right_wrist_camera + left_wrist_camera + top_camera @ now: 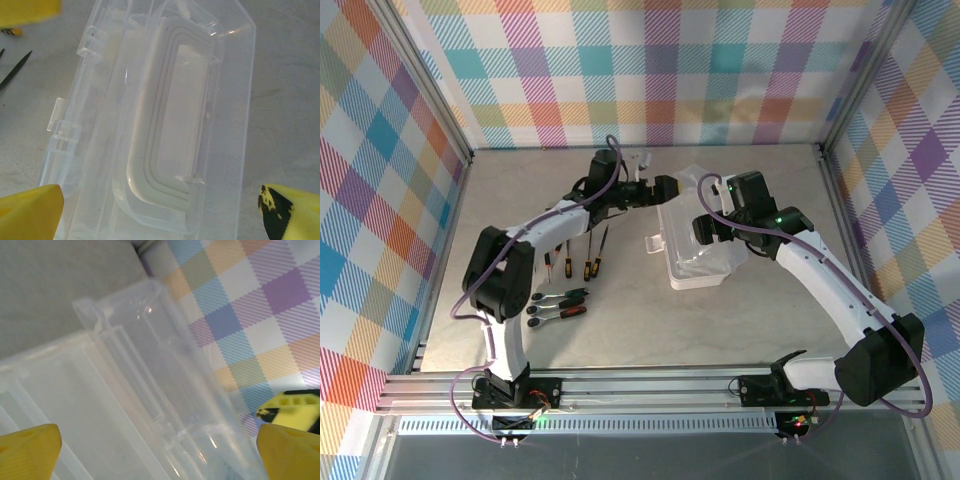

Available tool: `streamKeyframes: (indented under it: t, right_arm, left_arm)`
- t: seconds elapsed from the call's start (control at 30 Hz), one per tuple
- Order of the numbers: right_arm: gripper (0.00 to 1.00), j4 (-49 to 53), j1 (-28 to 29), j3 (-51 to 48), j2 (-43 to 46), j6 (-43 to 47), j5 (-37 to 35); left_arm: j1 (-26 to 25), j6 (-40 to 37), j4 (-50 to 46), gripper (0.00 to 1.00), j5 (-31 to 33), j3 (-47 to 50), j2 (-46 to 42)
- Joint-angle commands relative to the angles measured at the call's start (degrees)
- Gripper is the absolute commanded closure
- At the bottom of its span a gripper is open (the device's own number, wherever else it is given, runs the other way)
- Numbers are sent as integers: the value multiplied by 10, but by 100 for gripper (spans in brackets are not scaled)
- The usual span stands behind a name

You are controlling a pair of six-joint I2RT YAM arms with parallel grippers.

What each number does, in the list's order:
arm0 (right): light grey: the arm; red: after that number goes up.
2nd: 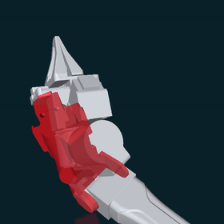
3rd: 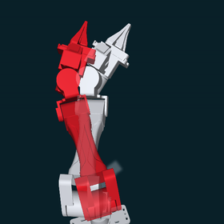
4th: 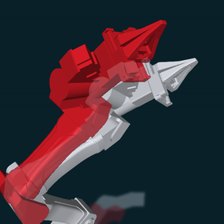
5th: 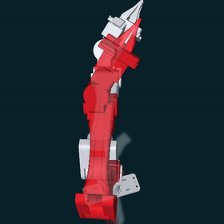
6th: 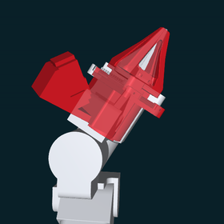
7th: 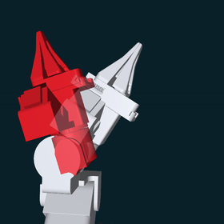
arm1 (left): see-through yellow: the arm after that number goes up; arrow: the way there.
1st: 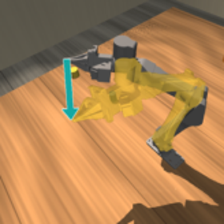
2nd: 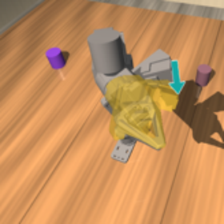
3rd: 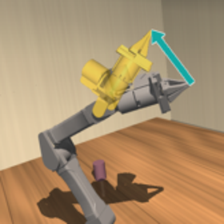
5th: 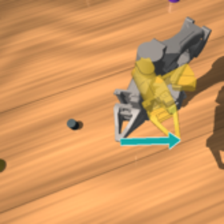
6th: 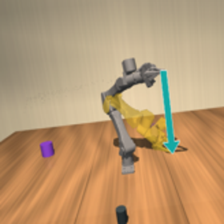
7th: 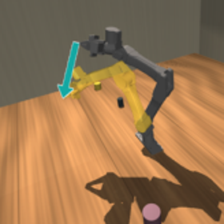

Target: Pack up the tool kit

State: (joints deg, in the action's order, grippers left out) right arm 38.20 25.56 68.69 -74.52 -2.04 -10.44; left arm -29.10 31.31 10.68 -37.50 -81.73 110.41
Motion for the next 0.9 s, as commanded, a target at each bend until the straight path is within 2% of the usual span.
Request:
streamKeyframes:
  t: [0.0, 0.4, 0.67, 0.87]
  right_arm:
    - [1, 4, -5, 2, -4, 9, -4]
    - [1, 2, -5, 6, -5, 13, 25]
    - [1, 5, -3, 25, -2, 17, 69]
    - [1, 16, 13, 44, -39, 11, 48]
  left_arm:
    - [-14, 21, 31, 0, -25, -41, 10]
    - [-37, 97, 112, 0, -46, -107, 77]
    - [-41, 109, 121, 0, -51, -141, 95]
    - [-42, 112, 120, 0, -54, -158, 100]
